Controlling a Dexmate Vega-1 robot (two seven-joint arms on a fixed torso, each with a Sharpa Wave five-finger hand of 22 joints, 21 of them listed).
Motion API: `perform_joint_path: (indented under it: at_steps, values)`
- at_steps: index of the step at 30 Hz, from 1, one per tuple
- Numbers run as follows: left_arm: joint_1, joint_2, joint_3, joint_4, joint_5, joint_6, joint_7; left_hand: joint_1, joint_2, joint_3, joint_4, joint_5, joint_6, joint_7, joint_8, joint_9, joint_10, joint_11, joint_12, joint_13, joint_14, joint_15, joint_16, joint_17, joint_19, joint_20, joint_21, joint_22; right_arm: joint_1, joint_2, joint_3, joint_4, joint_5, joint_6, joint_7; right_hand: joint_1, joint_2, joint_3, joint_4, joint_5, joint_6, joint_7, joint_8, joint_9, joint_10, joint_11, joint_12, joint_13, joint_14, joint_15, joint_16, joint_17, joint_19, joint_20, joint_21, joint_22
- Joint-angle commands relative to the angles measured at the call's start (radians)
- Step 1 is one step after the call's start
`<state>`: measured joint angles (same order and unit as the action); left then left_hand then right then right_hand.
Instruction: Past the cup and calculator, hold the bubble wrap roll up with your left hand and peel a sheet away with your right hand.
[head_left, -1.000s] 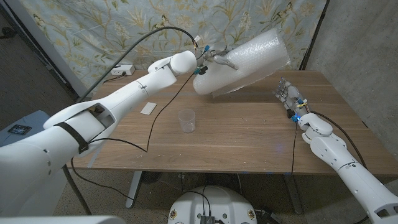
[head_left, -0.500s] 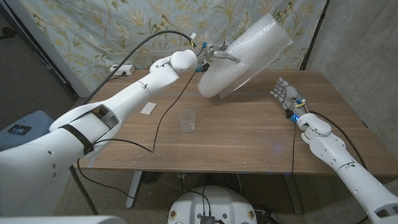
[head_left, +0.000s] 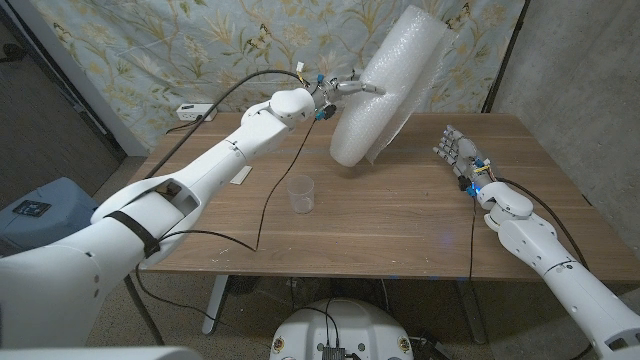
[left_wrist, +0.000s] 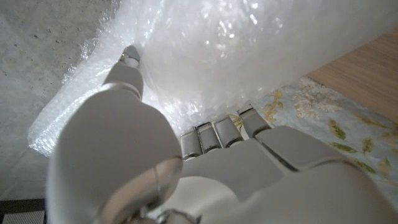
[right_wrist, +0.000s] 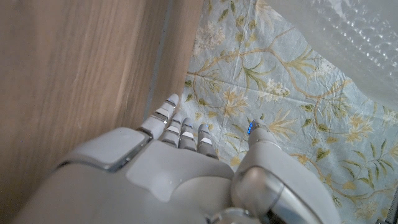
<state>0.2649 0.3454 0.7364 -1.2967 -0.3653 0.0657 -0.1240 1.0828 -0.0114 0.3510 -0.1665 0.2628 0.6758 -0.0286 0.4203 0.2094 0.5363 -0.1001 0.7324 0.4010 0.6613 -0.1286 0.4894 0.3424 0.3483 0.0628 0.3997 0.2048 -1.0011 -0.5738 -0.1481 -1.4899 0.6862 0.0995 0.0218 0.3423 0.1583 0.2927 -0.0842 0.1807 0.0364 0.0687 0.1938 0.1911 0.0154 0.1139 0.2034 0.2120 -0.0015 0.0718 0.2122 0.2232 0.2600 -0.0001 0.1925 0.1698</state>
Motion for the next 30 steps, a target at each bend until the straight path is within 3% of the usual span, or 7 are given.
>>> perform_joint_path:
  at_steps: [1, 10, 16, 30]
  values:
    - [0.055, -0.046, -0.058, 0.041, -0.145, 0.0, -0.004, 0.089, 0.091, 0.005, 0.006, 0.009, 0.073, 0.017, 0.092, 0.1, 0.046, -0.035, 0.001, 0.133, 0.014, 0.002, 0.006, 0.004, -0.001, 0.005, 0.004, 0.001, -0.007, -0.007, -0.001, -0.012, -0.003, -0.007, 0.004, -0.006, 0.0, 0.003, -0.002, -0.003, 0.009, 0.007, 0.006, 0.001, -0.002, 0.002, 0.005, 0.001, -0.003, 0.001, 0.006, 0.003, 0.0, 0.0, 0.003, 0.003]
    - [0.055, -0.099, -0.096, 0.11, -0.257, 0.003, -0.063, 0.087, 0.091, 0.004, 0.007, 0.014, 0.07, 0.017, 0.092, 0.101, 0.044, -0.035, -0.002, 0.137, 0.016, 0.001, 0.006, 0.002, -0.001, 0.005, 0.006, 0.001, -0.006, -0.006, -0.003, -0.013, -0.005, -0.002, 0.01, -0.006, -0.001, 0.004, -0.002, -0.003, 0.012, 0.007, 0.007, 0.001, -0.002, 0.002, 0.005, 0.001, -0.003, 0.001, 0.006, 0.003, -0.001, 0.0, 0.003, 0.003]
    - [0.059, -0.131, -0.124, 0.165, -0.345, 0.031, -0.106, 0.085, 0.093, 0.004, 0.009, 0.018, 0.066, 0.019, 0.091, 0.101, 0.042, -0.03, -0.005, 0.14, 0.01, 0.005, 0.002, 0.001, -0.005, 0.006, 0.005, 0.001, -0.01, -0.017, 0.0, -0.022, -0.009, -0.006, 0.009, -0.007, -0.001, 0.005, -0.004, -0.003, 0.028, 0.033, 0.012, 0.001, 0.001, 0.007, 0.006, 0.001, -0.003, 0.002, 0.006, 0.003, 0.0, 0.0, 0.003, 0.003]
    - [0.051, -0.2, -0.172, 0.307, -0.507, 0.095, -0.191, 0.089, 0.096, 0.005, 0.007, 0.026, 0.062, 0.02, 0.093, 0.106, 0.04, -0.029, -0.011, 0.147, 0.006, 0.005, 0.001, 0.002, -0.009, 0.004, 0.006, 0.001, -0.028, -0.045, 0.016, -0.05, -0.02, -0.018, 0.006, -0.002, -0.003, 0.009, -0.01, -0.002, 0.051, 0.045, 0.018, 0.0, 0.013, 0.015, 0.01, 0.0, -0.003, 0.008, 0.005, 0.001, -0.002, 0.001, 0.003, 0.003]
